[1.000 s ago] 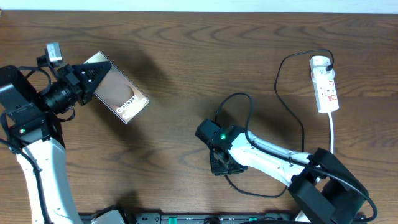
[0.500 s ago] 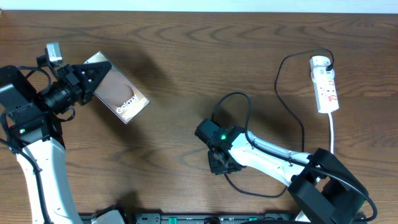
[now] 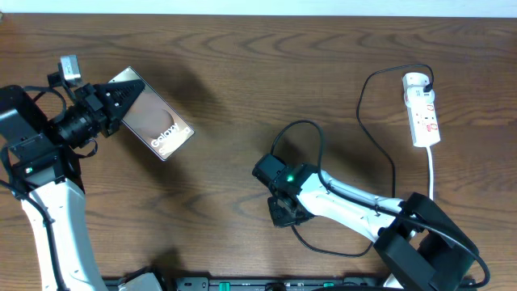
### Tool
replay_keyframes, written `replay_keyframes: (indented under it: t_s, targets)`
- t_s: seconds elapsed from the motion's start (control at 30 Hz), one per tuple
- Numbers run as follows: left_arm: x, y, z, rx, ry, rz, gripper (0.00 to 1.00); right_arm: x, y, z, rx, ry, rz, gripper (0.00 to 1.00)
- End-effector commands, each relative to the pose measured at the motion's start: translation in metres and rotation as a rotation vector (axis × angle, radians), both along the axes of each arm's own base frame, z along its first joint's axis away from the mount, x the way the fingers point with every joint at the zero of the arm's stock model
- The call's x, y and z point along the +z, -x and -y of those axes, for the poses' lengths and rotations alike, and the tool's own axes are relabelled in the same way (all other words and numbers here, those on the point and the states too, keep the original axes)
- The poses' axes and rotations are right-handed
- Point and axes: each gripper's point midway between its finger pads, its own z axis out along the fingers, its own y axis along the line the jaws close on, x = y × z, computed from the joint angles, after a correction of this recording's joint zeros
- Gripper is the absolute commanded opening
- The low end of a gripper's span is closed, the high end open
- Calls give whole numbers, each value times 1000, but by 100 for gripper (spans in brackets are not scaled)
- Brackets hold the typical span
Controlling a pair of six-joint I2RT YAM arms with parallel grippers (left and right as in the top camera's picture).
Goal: Plug charger to phone and switch on socket
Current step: 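Lower the right gripper and grasp the black cable's connector end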
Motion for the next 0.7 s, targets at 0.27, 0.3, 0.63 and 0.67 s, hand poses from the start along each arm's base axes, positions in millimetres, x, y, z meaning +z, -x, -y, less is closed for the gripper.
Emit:
replay_keyframes:
  t_s: [0.27,0.3,0.63,0.67]
  targets:
    - [2,4,4,-32,-1,22,8,-4,4,0,15,5,-12,4]
    - [2,4,4,-32,-1,22,8,-4,4,0,15,5,-12,3]
    - [2,4,4,-32,-1,22,7,-4,4,0,14,7,-14,1]
    - [2,4,4,-32,-1,22,7,-4,4,1,14,7,-14,1]
